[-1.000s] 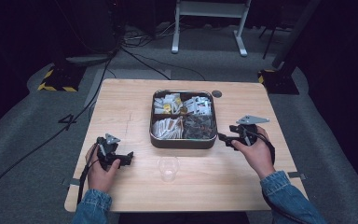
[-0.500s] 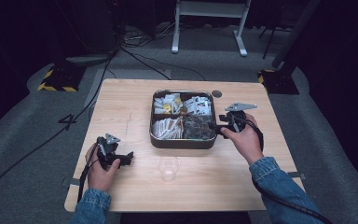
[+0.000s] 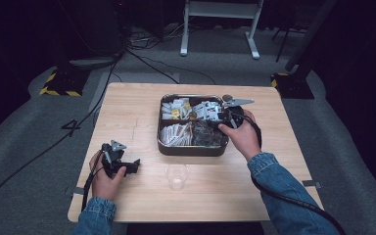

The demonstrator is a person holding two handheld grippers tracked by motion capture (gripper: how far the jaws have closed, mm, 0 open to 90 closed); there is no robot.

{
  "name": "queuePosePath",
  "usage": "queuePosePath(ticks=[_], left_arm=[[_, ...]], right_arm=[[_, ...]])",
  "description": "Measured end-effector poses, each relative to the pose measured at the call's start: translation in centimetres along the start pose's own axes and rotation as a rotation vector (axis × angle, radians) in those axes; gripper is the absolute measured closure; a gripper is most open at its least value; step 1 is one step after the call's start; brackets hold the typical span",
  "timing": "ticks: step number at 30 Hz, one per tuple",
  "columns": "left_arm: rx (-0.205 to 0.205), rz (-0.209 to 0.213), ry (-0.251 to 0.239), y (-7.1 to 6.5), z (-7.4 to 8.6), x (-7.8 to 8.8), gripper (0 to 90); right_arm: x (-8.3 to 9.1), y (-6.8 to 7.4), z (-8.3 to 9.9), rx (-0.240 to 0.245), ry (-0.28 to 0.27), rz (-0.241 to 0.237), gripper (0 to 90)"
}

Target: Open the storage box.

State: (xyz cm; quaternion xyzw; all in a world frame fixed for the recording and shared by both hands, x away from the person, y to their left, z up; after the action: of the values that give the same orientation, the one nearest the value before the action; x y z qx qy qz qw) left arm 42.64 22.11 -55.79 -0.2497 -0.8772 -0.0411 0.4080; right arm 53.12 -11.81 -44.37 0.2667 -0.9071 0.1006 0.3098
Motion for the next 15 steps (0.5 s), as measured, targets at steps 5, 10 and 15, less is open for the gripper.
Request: queuePosePath(ticks=[5, 10, 15], left_arm=[[0.0, 0.0, 0.0, 0.0, 0.0, 0.0, 0.1], [-0.002, 0.001, 0.0, 0.0, 0.0, 0.0, 0.1], [-0.004, 0.002, -0.001, 0.0, -0.1, 0.0, 0.1]], right_arm=[[-1.5, 0.6, -0.9, -0.007, -0.002, -0.013, 41.7], [-3.5, 1.4, -1.8, -0.009, 0.005, -0.022, 42.8], [-4.5, 1.6, -1.9, -0.021, 0.009, -0.017, 42.6]])
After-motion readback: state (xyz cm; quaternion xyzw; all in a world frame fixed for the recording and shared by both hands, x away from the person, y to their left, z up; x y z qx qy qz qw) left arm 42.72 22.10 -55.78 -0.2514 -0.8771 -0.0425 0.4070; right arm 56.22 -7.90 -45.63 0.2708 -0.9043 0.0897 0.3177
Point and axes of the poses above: each handheld gripper's, and its own axes: x roughly backward along the jaws, z roughly out of its underside, y roughly to its left, the point moved 7 cm from there along -x, roughly forward along the jaws, and after that the axes turned 8 degrees about z, right-handed, at the moved point
